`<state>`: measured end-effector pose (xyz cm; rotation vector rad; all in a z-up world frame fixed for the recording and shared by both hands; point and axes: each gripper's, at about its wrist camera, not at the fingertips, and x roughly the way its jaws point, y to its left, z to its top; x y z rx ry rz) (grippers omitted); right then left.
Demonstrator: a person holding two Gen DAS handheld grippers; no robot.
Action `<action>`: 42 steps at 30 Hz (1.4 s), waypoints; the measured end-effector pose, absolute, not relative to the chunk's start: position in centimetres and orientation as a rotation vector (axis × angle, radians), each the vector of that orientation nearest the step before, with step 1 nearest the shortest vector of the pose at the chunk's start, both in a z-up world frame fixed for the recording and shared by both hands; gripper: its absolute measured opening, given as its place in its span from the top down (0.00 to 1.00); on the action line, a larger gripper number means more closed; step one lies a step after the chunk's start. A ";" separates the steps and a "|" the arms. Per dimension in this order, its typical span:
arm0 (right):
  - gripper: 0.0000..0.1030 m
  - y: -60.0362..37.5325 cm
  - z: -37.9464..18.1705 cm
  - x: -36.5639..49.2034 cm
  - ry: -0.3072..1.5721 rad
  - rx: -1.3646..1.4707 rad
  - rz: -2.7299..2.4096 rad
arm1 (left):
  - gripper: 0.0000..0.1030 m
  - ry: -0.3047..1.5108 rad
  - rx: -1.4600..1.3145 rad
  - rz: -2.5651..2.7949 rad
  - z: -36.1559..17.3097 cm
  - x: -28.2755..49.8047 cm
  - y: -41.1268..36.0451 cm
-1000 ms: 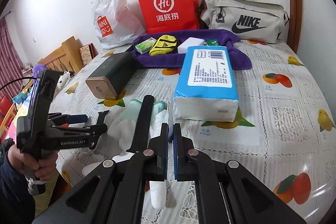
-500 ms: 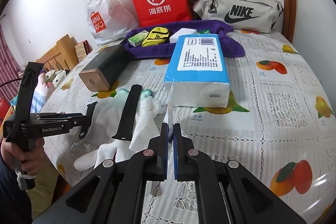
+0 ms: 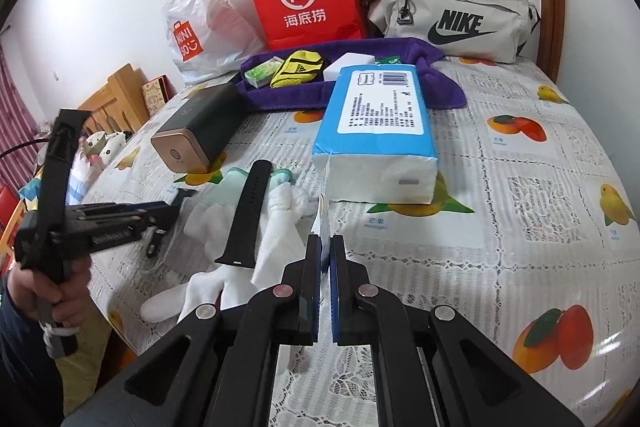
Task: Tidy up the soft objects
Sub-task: 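Grasp the black watch strap with the left tool while the right tool holds the packet, then lift and carry the strap and fruit-print packet in both tools over the towel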
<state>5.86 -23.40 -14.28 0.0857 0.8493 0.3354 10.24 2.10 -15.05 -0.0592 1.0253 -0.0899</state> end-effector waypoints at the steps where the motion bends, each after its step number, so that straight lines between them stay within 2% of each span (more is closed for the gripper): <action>1: 0.96 -23.5 -14.3 5.9 0.850 0.087 0.334 | 0.80 1.028 -0.051 -0.078 -14.9 10.2 2.6; 7: 0.96 -23.6 -14.7 5.9 0.859 0.095 0.329 | 0.79 1.072 -0.058 -0.065 -15.8 9.7 4.1; 9: 0.96 -23.5 -14.9 6.0 0.864 0.093 0.328 | 0.75 1.067 -0.055 -0.060 -15.9 9.4 3.9; 11: 0.96 -23.4 -14.9 6.0 0.868 0.089 0.329 | 0.65 1.066 -0.057 -0.066 -15.9 9.3 3.7; 12: 0.96 -23.5 -15.0 6.0 0.870 0.086 0.325 | 0.65 1.061 -0.046 -0.063 -16.0 9.2 3.5; 15: 0.96 -23.8 -15.2 6.0 0.876 0.091 0.315 | 0.66 1.044 0.019 -0.031 -16.2 9.0 2.5; 17: 0.96 -24.0 -15.4 6.1 0.883 0.091 0.305 | 0.81 1.021 0.022 -0.043 -16.2 9.1 2.5; 28: 0.96 -24.3 -14.2 5.8 0.860 0.088 0.286 | 0.81 1.022 -0.064 -0.068 -15.3 9.3 3.6; 42: 0.96 -24.3 -11.0 6.4 0.814 0.056 0.290 | 0.81 0.942 -0.091 -0.089 -10.3 9.6 4.1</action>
